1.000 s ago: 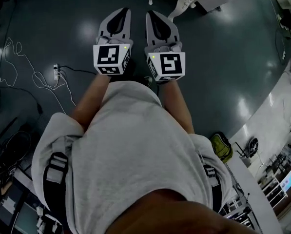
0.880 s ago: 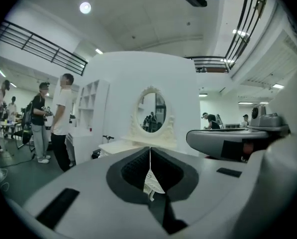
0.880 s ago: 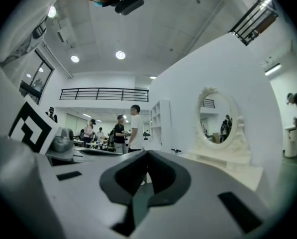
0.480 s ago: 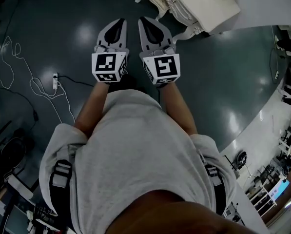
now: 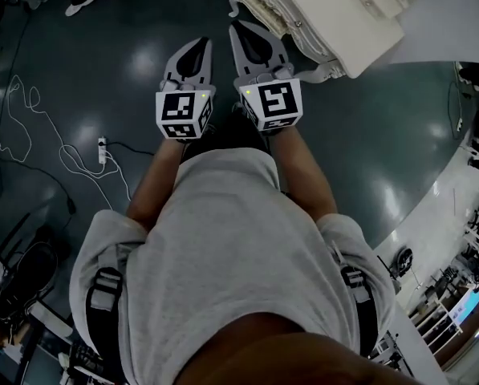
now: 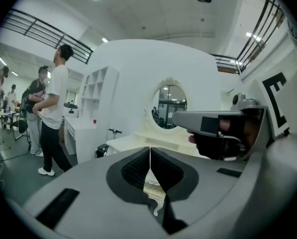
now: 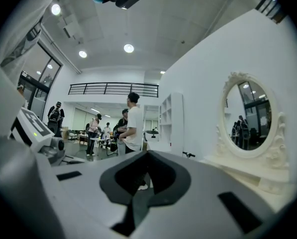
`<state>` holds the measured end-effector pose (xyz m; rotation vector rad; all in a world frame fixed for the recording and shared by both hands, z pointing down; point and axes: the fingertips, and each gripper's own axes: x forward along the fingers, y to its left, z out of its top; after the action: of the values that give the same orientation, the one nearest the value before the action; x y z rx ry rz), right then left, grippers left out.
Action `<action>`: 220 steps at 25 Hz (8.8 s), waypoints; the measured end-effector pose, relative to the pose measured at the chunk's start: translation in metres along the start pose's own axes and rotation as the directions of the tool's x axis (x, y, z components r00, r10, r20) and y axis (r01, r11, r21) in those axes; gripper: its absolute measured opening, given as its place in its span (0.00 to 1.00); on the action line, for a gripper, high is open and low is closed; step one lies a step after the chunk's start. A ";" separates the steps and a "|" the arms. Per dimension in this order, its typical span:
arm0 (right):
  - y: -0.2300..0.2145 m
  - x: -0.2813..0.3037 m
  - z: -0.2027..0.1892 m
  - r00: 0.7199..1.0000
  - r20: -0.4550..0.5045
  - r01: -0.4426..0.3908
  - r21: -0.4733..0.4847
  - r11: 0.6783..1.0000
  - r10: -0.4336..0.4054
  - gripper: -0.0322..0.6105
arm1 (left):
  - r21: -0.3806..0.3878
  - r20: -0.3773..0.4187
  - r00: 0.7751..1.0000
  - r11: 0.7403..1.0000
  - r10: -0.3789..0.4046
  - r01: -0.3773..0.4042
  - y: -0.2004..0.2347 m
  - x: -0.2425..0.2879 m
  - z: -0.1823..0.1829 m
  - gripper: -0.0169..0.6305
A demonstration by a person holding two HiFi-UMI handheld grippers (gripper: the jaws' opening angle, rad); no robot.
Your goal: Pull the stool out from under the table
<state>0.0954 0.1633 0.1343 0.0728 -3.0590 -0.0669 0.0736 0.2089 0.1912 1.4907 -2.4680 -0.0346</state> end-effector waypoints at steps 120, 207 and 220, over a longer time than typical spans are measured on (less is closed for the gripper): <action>-0.304 0.097 -0.662 0.434 -0.592 0.842 -0.002 0.540 -0.679 0.14 | 0.302 -0.552 0.697 0.668 -0.458 0.679 0.139 0.565 -0.513 0.29; -0.132 0.069 -0.736 0.466 -0.799 0.819 0.227 0.527 -0.379 0.61 | 0.188 -0.798 0.531 0.720 -0.284 0.668 0.243 0.425 -0.580 0.42; -0.073 0.065 -0.727 0.476 -0.799 0.808 0.232 0.542 -0.367 0.61 | 0.188 -0.797 0.539 0.735 -0.273 0.651 0.271 0.370 -0.583 0.42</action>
<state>0.0936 0.0570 0.8605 1.0373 -2.0088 0.7266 -0.1901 0.0790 0.8722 1.8436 -1.3890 0.9485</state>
